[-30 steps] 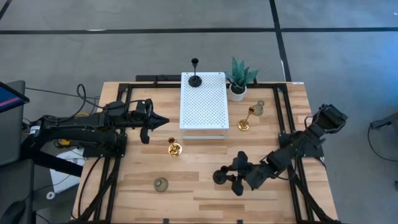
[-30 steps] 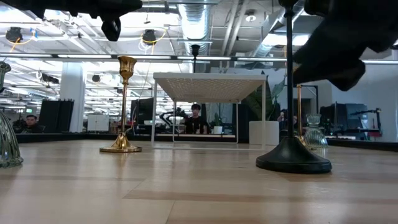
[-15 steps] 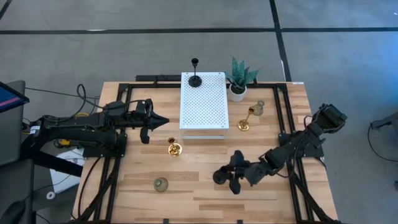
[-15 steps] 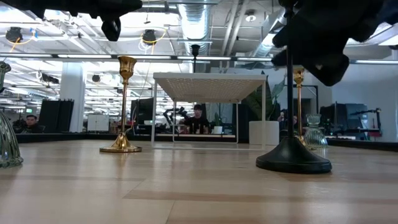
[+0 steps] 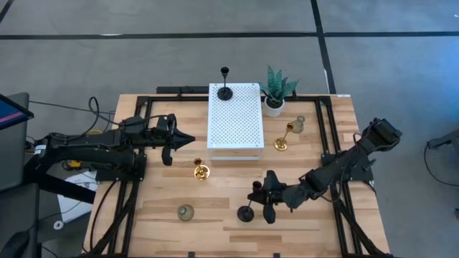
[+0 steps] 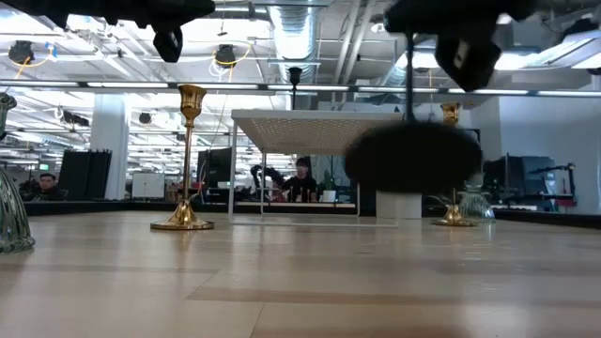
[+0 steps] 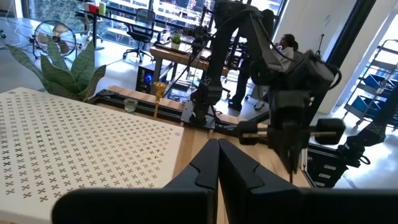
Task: Pick & Place candle stick holders
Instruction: Align the black candle holder with the other black small candle holder on the shelf
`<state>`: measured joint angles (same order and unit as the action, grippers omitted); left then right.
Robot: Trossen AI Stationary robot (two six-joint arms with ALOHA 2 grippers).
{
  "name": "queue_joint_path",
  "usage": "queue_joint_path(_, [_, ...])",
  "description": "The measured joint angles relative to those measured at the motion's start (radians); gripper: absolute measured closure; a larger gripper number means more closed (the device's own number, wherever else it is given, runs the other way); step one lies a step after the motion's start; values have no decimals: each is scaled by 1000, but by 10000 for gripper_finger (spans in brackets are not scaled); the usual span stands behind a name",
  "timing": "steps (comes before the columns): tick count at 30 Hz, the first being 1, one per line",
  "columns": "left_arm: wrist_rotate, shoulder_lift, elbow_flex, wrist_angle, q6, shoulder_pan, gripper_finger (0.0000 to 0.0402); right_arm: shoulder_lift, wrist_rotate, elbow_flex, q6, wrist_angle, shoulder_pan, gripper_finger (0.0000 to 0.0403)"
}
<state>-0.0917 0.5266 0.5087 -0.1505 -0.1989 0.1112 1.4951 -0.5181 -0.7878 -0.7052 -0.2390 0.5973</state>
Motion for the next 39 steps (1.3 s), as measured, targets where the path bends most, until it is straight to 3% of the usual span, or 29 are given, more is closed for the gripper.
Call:
queue_joint_path(12, [0,0,0,0,0,0,394,-73,106,-273,61,462,-91,400])
queue_joint_path(26, [0,52,0,1,0,0,394,-83,136,-608,151,761,-231,402])
queue_joint_path(39, [0,95,0,-1,2,0,394,-82,193,-708,257,865,-434,402])
